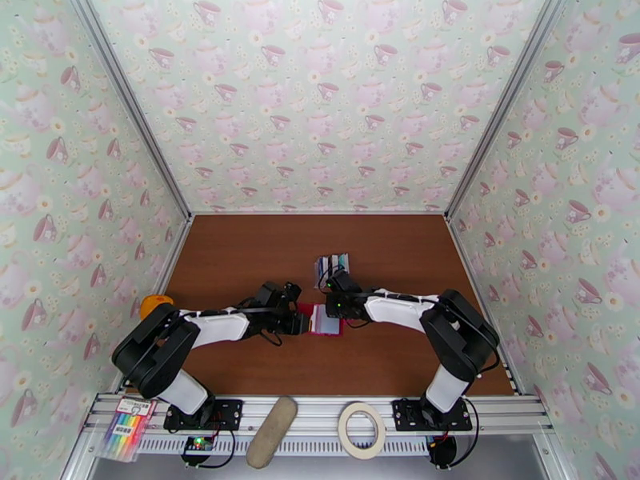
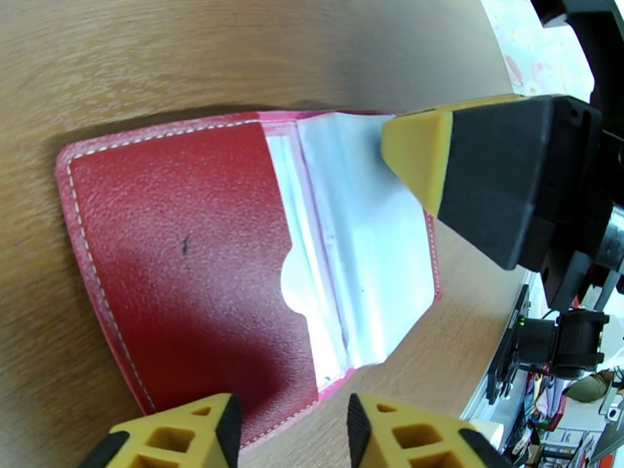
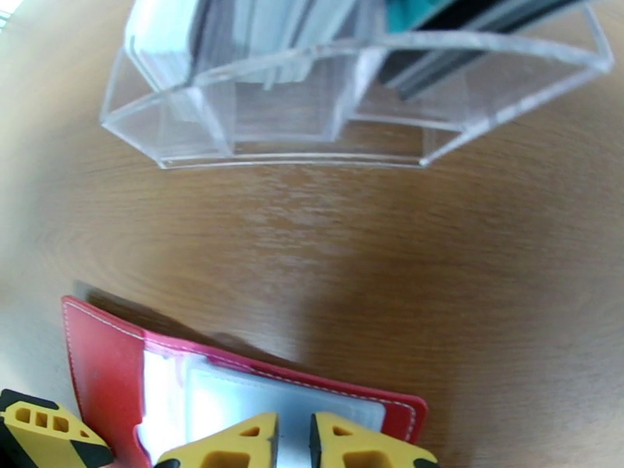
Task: Put the credit cards into the card holder
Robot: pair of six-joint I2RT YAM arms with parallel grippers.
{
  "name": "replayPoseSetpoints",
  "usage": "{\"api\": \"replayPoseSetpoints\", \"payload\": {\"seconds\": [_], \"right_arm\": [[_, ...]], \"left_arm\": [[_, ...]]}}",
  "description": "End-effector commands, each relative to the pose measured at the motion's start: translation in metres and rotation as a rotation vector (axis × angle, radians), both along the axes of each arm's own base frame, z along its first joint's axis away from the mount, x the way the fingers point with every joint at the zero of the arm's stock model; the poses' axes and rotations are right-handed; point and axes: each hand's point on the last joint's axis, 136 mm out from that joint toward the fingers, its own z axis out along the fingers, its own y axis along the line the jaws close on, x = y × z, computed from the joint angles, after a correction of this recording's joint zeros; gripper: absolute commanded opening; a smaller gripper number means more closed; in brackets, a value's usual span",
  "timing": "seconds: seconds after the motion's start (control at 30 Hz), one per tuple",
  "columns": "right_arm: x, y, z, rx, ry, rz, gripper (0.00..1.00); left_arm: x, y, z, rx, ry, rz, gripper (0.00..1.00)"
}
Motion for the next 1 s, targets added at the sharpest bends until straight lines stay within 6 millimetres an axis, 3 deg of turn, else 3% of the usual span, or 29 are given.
{"api": "replayPoseSetpoints", "payload": {"seconds": [0.0, 0.57, 0.97], "right_arm": [[-0.008, 0.0, -0.013, 0.023, 0.041, -0.002, 0.2], [-0.017, 0.024, -0.013, 0.198, 0.082, 0.011, 0.2], [-0.019, 0.044, -0.007, 0.333, 0.103, 0.022, 0.2]], "left_arm": [[-0.015, 0.021, -0.04, 0.114, 0.088, 0.015, 0.51], [-0.016, 0.01, -0.032, 0.058, 0.086, -0.031, 0.65], [-0.015, 0.007, -0.029, 0.049, 0.078, -0.043, 0.67]]}}
